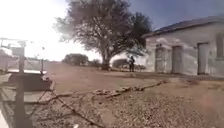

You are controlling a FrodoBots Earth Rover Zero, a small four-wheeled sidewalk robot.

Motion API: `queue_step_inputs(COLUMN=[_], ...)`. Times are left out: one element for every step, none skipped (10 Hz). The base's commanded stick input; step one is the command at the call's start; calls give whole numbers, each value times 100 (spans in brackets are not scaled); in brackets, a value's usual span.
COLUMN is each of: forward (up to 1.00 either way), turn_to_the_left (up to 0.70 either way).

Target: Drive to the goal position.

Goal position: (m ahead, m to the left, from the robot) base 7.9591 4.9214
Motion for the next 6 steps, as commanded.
queue_step_inputs(forward=[70,70,70,70,70,70], turn_to_the_left=[0,0,0,3,11,14])
